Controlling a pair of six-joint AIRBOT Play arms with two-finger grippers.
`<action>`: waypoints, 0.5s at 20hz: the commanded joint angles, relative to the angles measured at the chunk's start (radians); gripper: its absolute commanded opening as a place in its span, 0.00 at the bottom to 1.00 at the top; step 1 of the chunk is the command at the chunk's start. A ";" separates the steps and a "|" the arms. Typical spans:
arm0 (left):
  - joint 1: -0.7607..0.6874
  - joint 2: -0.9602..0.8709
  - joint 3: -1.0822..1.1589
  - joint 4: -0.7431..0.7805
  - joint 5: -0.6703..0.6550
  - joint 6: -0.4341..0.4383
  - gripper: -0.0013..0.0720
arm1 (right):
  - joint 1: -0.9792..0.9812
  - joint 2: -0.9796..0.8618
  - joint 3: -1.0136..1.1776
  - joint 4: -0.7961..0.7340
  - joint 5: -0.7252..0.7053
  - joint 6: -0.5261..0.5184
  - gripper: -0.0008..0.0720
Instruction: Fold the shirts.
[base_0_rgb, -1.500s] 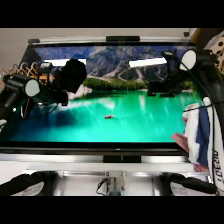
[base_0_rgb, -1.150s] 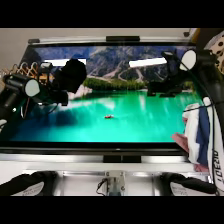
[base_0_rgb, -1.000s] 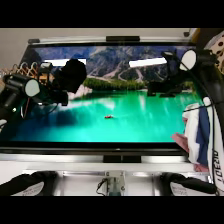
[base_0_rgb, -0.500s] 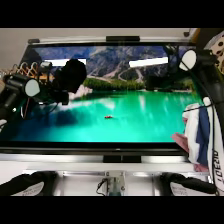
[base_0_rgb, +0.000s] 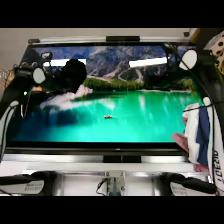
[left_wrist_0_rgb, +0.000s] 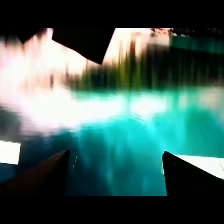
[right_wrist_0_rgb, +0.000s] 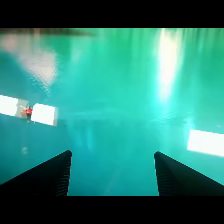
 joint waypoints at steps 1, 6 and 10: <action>0.105 -0.230 0.227 0.034 -0.026 0.043 0.94 | 0.001 0.000 0.001 0.105 0.019 -0.005 0.86; 0.148 -0.482 0.443 0.061 -0.043 0.043 0.94 | 0.001 0.000 0.001 0.169 0.065 -0.068 0.86; 0.149 -0.560 0.455 0.063 0.018 0.042 0.94 | 0.001 0.000 0.000 0.167 0.060 -0.082 0.86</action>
